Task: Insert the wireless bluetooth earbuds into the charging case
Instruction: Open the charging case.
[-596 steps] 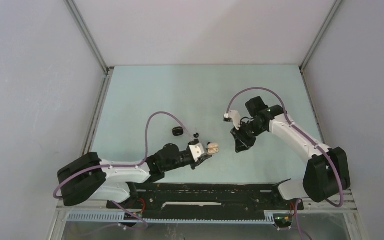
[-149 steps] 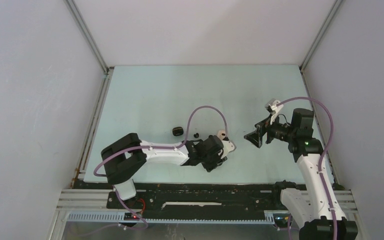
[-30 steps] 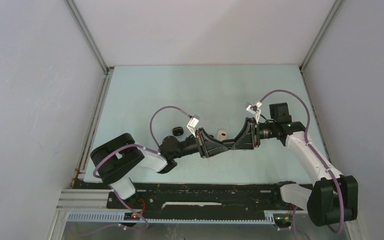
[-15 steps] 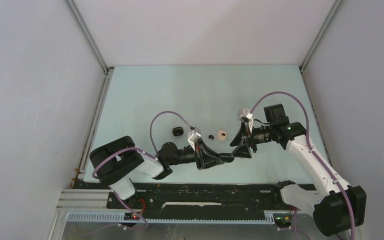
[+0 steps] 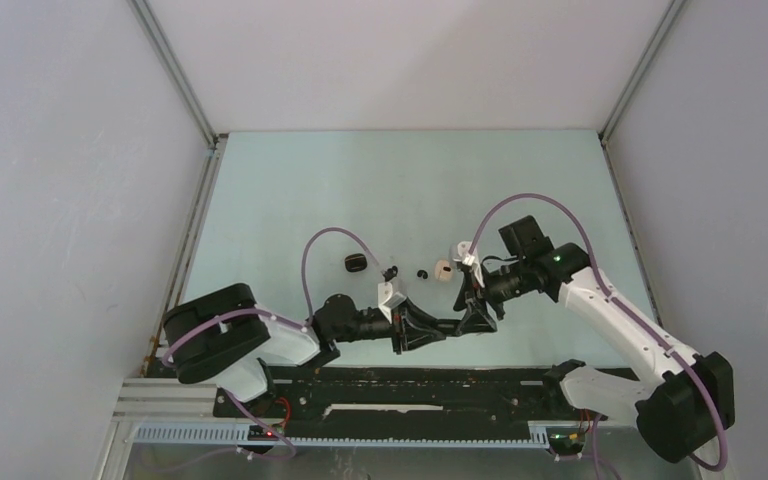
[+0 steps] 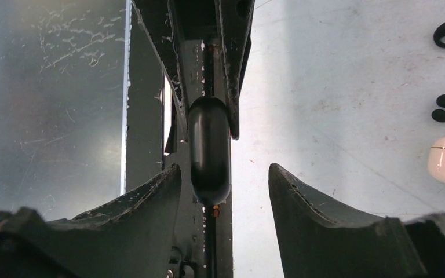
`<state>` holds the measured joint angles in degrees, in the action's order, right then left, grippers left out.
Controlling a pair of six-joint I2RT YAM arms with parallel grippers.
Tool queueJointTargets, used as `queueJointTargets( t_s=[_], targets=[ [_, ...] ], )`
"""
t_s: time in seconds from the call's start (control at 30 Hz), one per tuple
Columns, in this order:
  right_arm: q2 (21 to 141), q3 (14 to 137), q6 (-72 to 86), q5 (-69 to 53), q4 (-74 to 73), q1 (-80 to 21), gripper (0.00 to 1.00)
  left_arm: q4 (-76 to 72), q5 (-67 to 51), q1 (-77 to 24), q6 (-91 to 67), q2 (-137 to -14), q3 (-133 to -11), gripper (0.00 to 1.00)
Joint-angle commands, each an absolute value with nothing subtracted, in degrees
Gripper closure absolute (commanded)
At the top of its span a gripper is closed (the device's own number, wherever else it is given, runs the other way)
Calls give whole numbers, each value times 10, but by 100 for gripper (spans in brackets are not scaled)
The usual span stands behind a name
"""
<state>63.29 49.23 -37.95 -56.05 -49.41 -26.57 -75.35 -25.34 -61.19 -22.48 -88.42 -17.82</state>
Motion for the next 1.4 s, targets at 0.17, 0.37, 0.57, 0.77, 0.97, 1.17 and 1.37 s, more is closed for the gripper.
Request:
queueJointTargets(
  t_s=[0.17,0.37,0.57,0.77,0.97,1.17,1.37],
  targets=[
    [650,516,-396,-557,-511,-285,49,-774,-207,-618,-164,-851,-163,91],
    [662,516,-394,-567,-502,-292,54,-791,-204,-624,-161,-862,-162,90],
    [668,516,-400,-572,-498,-301,74,-796,-191,-632,-151,-869,-161,78],
    [650,516,-402,-581,-497,-294,83,-799,-180,-634,-151,-879,-161,64],
    [650,516,-408,-588,-505,-285,84,-802,-184,-634,-156,-888,-166,60],
    [653,516,-410,-590,-506,-283,84,-804,-184,-634,-157,-890,-164,62],
    [657,516,-409,-584,-508,-285,84,-804,-188,-634,-162,-889,-165,59]
  ],
)
